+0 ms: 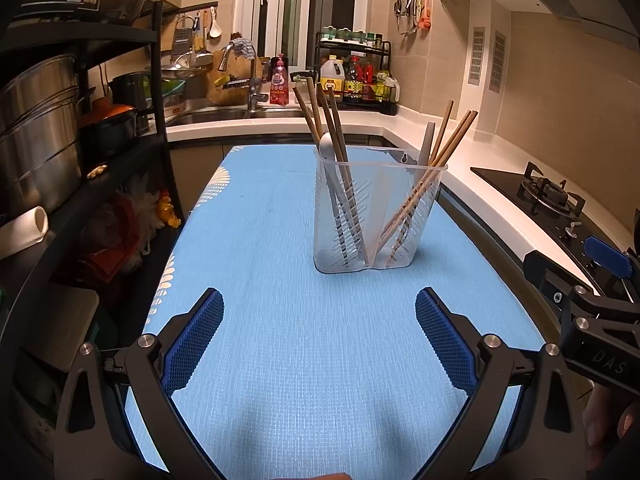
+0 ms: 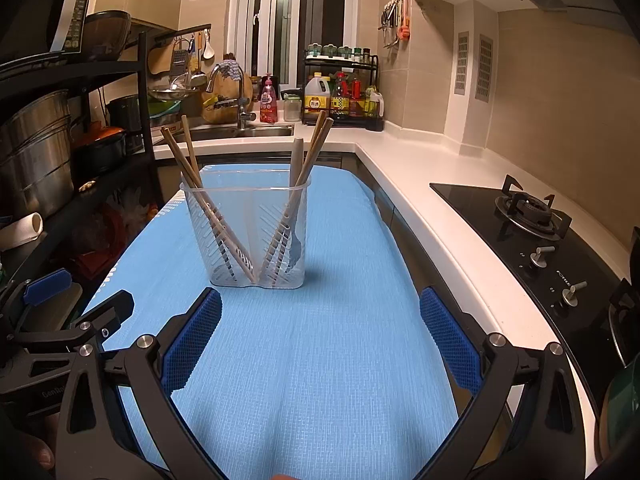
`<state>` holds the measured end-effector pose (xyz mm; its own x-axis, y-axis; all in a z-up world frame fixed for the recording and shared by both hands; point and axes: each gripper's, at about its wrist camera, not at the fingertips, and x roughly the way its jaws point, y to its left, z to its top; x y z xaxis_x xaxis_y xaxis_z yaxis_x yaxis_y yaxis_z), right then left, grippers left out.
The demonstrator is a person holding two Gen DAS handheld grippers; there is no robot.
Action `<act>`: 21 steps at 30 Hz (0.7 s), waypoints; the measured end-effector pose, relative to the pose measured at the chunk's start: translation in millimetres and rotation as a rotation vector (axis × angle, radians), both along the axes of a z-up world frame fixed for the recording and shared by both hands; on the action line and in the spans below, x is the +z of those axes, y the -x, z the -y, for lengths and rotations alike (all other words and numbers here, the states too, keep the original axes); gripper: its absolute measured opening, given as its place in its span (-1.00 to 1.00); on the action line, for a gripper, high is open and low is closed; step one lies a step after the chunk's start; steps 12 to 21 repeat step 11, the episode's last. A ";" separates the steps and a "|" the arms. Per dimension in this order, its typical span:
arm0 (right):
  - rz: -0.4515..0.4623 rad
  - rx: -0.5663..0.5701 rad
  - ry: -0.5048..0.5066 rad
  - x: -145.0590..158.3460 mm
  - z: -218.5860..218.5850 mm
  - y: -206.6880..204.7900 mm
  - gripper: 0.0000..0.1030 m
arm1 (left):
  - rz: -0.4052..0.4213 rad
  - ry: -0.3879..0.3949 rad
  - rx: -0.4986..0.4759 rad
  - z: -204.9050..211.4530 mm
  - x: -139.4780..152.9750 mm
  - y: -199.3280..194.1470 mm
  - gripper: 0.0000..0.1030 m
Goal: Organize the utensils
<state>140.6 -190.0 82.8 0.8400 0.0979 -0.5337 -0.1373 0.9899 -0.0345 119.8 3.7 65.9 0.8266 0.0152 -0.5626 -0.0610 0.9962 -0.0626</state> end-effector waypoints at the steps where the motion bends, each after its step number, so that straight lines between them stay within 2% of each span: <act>1: 0.000 0.000 0.001 0.0 -0.1 0.0 0.89 | 0.001 0.002 -0.001 0.0 0.2 -0.1 0.82; 21: -0.002 0.000 0.001 -0.1 -0.6 0.1 0.89 | -0.014 0.009 0.003 -4.0 -1.2 -2.8 0.82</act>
